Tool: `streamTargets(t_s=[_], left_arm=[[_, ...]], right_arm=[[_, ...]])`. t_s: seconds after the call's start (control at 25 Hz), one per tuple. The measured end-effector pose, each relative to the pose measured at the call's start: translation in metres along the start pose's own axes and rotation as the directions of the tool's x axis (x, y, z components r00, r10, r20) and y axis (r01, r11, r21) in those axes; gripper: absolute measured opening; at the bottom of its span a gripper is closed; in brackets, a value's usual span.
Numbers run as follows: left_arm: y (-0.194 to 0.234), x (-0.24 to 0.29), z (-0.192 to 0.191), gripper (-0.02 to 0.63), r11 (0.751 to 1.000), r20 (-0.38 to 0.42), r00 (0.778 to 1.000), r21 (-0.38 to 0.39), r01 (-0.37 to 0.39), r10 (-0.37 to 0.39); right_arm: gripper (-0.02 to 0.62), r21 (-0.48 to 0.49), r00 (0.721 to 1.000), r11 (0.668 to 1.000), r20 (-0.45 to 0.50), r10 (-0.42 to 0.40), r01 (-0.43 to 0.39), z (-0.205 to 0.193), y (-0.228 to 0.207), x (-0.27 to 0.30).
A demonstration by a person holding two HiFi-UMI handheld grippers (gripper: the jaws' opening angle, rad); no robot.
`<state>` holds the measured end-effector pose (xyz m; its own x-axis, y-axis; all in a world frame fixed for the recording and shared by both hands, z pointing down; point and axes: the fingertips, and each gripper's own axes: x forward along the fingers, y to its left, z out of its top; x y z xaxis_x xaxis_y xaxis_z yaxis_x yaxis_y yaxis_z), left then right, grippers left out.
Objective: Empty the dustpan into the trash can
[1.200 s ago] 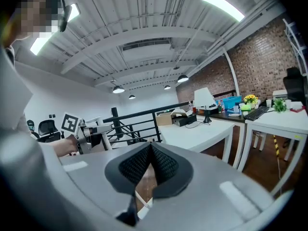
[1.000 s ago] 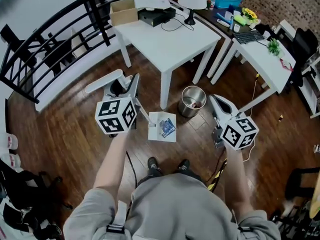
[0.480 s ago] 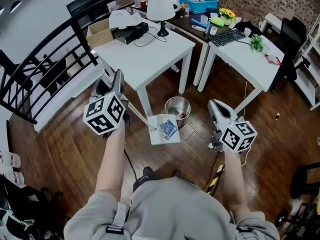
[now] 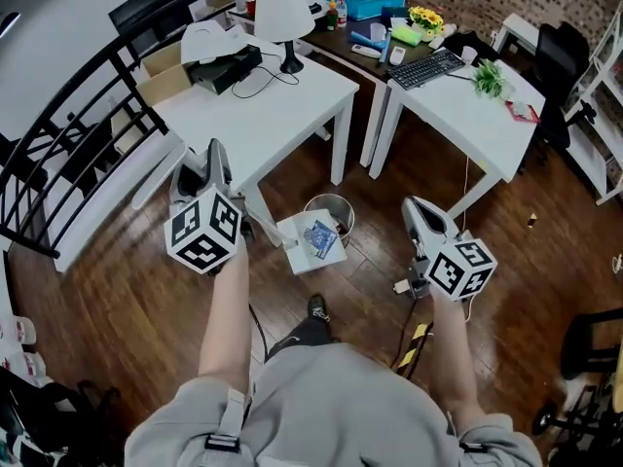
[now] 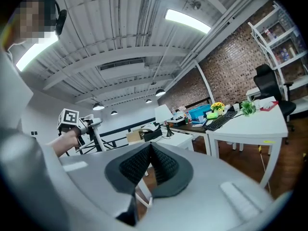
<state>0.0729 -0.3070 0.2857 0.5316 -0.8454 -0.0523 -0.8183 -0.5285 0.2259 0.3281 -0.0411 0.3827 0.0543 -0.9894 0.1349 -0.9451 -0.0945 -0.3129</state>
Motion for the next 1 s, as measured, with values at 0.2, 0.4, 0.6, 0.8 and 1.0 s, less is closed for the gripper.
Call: streamTargets(t_s=[0.2,0.4,0.6,0.8,1.0], left_arm=[[0.0,0.032,-0.01,0.204,0.999,0.048,0.998,-0.003,-0.051,0.051],[-0.013,0.073,-0.032,0.203,1.0,0.012,1.0,0.004,-0.004,0.004],[-0.022,0.108,-0.036,0.202,0.999,0.017,1.0,0.034,-0.004,0.004],[-0.049,0.147,-0.036,0.202,0.996,0.02,1.0,0.084,-0.007,0.005],[-0.095,0.193,-0.047,0.202,0.987,0.027,0.999,0.156,-0.031,0.027]], right_arm=[[0.0,-0.019,1.0,1.0,-0.006,-0.017,0.017,0.022,-0.029,0.04],[0.0,-0.037,1.0,0.999,-0.024,0.02,-0.02,0.03,-0.033,0.089],[0.0,-0.04,0.998,0.998,-0.052,0.046,-0.048,0.035,-0.047,0.124],[0.0,-0.032,0.992,0.994,-0.071,0.107,-0.109,0.047,-0.069,0.16],[0.0,-0.046,0.97,0.973,-0.093,0.223,-0.228,0.063,-0.106,0.204]])
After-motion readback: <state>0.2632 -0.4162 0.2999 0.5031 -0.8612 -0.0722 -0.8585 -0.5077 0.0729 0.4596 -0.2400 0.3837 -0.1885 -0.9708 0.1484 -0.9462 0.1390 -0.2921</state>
